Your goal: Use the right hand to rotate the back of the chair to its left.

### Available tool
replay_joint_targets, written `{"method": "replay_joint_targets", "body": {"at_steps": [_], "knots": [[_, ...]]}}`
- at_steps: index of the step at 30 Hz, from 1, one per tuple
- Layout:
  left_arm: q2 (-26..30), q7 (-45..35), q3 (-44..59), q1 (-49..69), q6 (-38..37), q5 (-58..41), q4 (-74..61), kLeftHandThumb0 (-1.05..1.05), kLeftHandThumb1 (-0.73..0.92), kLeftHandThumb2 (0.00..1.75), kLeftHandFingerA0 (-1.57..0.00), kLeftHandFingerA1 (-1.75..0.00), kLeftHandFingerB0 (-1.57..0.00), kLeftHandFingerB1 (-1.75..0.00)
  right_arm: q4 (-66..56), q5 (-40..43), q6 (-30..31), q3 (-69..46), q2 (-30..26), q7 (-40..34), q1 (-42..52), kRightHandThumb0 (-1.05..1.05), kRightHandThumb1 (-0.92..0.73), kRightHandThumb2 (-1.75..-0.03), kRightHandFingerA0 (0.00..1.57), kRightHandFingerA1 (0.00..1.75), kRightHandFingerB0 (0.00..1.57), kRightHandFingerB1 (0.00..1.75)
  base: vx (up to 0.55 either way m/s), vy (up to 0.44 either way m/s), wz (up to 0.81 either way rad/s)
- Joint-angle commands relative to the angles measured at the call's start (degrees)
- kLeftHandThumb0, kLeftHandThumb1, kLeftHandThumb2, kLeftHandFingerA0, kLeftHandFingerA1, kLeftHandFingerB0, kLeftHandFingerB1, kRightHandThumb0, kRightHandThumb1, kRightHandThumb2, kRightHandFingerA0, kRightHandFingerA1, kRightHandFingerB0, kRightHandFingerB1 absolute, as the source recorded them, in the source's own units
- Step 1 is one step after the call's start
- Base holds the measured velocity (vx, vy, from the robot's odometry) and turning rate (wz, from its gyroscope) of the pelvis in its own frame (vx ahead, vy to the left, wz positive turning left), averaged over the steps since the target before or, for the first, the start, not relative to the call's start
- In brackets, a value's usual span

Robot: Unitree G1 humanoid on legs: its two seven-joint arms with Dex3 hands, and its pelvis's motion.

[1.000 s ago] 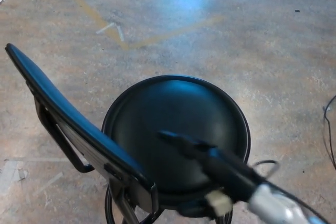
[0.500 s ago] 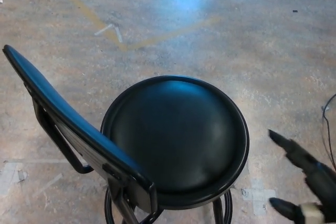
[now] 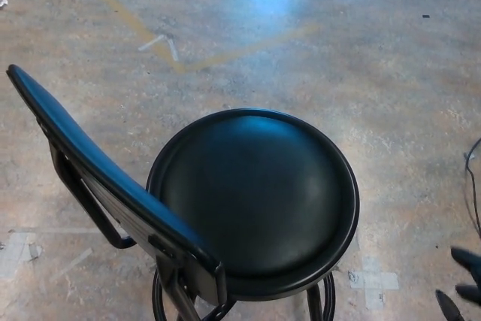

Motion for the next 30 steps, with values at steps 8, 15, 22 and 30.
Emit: {"method": "replay_joint_targets", "body": {"at_steps": [8, 15, 22, 30], "knots": [[-0.8, 0.3, 1.3, 1.5, -1.2, -0.6, 0.3, -0.48, 0.81, 0.64, -0.47, -0.43, -0.45, -0.40, 7.7, 3.6, 20.9, -3.2, 4.7, -4.1, 3.9, -1.05, -0.78, -0.94, 0.00, 1.18, 0.00, 0.99, 0.00, 0.000, 0.00], [-0.9, -0.5, 1.2, 1.5, -0.8, -0.4, 0.4, -0.48, 0.83, 0.65, -0.44, -0.43, -0.44, -0.40, 7.9, 6.0, 25.4, -6.8, 6.1, -1.4, 6.7, -1.04, -0.48, -1.29, 0.00, 0.97, 0.00, 0.92, 0.00, 0.000, 0.00], [-1.0, -0.3, 0.4, 1.7, -0.9, 0.1, 0.3, -0.47, 0.84, 0.65, -0.46, -0.43, -0.46, -0.40, 7.5, 6.9, 28.9, -9.6, 7.3, -0.3, 8.1, -1.05, -0.41, -1.28, 0.09, 0.95, 0.00, 0.86, 0.00, 0.000, 0.00], [-0.8, -0.4, 0.6, 1.1, -0.3, -0.1, 0.3, -0.47, 0.84, 0.66, -0.47, -0.44, -0.46, -0.40, 6.9, 10.8, 31.1, -14.0, 8.4, 4.2, 8.0, -0.83, 0.13, -1.00, 0.12, 0.88, 0.00, 0.83, 0.00, 0.000, 0.00]]}}
